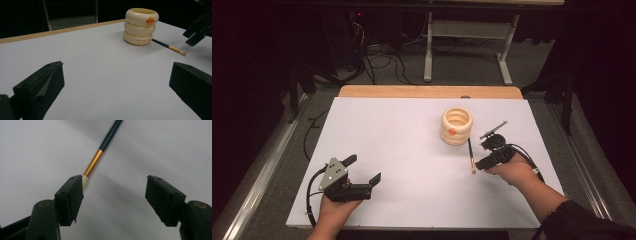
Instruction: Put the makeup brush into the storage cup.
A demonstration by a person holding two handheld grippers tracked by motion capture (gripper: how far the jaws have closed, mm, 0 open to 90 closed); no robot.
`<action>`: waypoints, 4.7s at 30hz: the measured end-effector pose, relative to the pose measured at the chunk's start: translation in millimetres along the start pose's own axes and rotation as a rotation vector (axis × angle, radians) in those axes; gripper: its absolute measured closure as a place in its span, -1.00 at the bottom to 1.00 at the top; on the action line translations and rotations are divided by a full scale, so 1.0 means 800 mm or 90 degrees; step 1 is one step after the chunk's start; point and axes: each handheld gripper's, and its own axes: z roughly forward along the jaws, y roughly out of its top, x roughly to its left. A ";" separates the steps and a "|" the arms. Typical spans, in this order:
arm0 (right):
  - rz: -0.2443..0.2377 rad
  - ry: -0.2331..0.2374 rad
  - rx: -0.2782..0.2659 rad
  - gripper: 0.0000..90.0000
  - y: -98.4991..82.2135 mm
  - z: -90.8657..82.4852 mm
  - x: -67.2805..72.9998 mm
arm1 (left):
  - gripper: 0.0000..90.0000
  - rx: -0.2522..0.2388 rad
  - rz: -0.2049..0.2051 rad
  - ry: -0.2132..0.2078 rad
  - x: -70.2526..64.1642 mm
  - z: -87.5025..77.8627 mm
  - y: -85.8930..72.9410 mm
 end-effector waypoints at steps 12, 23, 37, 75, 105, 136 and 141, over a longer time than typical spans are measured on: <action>0.029 0.020 0.020 -0.01 0.028 0.021 0.003 | -0.99 0.000 0.001 0.001 0.002 -0.001 0.000; 0.065 0.033 0.032 0.35 0.047 0.033 0.004 | -0.99 -0.001 0.000 0.001 0.003 -0.001 -0.001; 0.076 0.032 0.051 0.60 0.055 0.045 0.005 | -0.99 -0.002 0.000 0.001 0.003 0.000 -0.001; 0.100 -0.014 0.064 0.85 0.052 0.044 -0.015 | -0.99 -0.004 0.000 -0.003 0.004 -0.001 -0.001; 0.126 -0.024 0.058 0.90 0.052 0.043 -0.028 | -0.99 -0.003 0.003 -0.005 0.003 0.000 0.000; 0.091 -0.015 0.066 0.90 0.001 0.009 -0.023 | -0.99 -0.001 0.003 -0.005 0.002 0.001 -0.001; 0.088 -0.012 0.059 0.90 -0.007 0.000 -0.019 | -0.99 0.001 0.004 -0.005 0.001 0.001 -0.001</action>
